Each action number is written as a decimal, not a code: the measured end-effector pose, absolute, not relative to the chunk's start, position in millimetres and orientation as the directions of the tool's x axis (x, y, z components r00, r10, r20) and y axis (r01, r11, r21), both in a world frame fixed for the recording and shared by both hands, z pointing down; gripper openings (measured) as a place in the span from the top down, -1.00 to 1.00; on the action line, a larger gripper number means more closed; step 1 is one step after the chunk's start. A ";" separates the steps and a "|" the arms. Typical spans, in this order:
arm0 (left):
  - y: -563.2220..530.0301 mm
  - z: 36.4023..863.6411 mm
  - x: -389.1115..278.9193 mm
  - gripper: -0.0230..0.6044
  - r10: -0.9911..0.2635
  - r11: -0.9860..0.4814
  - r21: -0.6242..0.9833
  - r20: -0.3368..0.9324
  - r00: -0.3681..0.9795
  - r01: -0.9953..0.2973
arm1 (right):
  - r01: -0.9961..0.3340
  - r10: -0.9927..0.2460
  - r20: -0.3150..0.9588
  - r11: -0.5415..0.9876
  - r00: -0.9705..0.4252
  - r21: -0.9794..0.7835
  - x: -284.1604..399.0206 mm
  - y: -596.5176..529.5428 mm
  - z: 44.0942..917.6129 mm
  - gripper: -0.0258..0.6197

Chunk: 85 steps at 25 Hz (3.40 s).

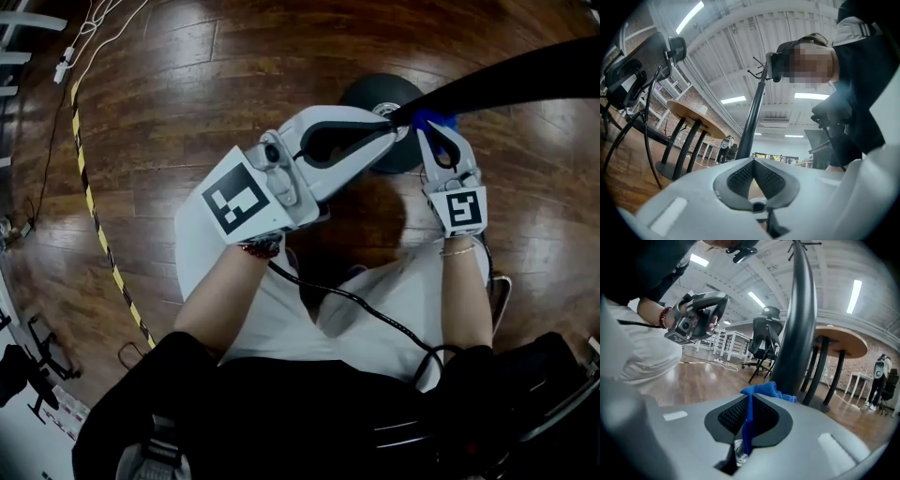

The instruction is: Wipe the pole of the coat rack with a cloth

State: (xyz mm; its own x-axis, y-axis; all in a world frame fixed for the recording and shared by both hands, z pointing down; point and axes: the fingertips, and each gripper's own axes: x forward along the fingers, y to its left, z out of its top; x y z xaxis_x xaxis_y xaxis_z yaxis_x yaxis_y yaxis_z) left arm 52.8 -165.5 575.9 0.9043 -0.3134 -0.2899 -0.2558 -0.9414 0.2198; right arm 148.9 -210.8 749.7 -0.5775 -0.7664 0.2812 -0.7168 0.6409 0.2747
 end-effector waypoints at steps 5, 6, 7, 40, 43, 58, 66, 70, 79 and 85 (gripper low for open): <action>-163.4 589.3 54.9 0.95 -0.304 -0.941 0.224 -0.243 0.921 -0.252 | -0.708 -0.730 0.330 0.675 -0.599 0.208 148.7 -208.6 764.9 0.86; -162.7 592.1 56.7 0.95 -0.301 -0.942 0.222 -0.228 0.926 -0.252 | -0.705 -0.724 0.328 0.681 -0.606 0.200 147.3 -209.6 765.6 0.86; -161.7 595.1 58.6 0.95 -0.299 -0.942 0.220 -0.216 0.929 -0.253 | -0.701 -0.719 0.328 0.686 -0.613 0.193 145.7 -210.5 768.2 0.86; -127.1 600.5 68.7 0.95 -0.298 -0.940 0.221 -0.162 0.941 -0.260 | -0.664 -0.478 0.756 0.744 -0.446 0.079 148.2 -217.2 952.8 0.86; -123.6 593.5 64.2 0.95 -0.301 -0.943 0.197 -0.170 0.938 -0.267 | -0.721 -0.454 0.783 0.693 -0.425 0.010 150.6 -215.6 971.8 0.86; -123.9 610.2 50.3 0.95 -0.339 -0.922 0.250 -0.149 0.929 -0.297 | -0.934 -0.416 0.879 0.348 -0.232 -0.082 199.4 -213.1 1012.1 0.86; -117.8 617.1 61.8 0.95 -0.284 -0.948 0.182 -0.108 0.953 -0.262 | -0.960 -0.462 0.867 0.275 -0.187 -0.061 207.0 -222.8 998.4 0.86; -115.1 629.0 69.6 0.95 -0.261 -0.955 0.163 -0.055 0.964 -0.249 | -0.963 -0.606 0.770 0.266 -0.200 -0.041 224.7 -238.5 976.0 0.86; -116.4 623.5 75.1 0.95 -0.254 -0.958 0.154 -0.073 0.964 -0.241 | -0.909 -0.710 0.571 0.284 -0.413 -0.304 225.5 -245.9 929.6 0.86; -128.6 614.6 68.4 0.95 -0.284 -0.944 0.209 -0.130 0.950 -0.254 | -0.836 -0.788 0.379 0.289 -0.485 -0.467 226.0 -255.3 869.9 0.86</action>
State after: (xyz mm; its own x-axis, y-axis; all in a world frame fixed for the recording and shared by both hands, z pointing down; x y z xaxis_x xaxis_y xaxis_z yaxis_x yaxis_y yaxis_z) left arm 68.4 -128.6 614.6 0.9500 -0.2841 -0.1297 -0.2539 -0.9444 0.2091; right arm 226.0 -255.3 869.9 -0.4845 -0.7882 0.3794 -0.8357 0.2888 -0.4671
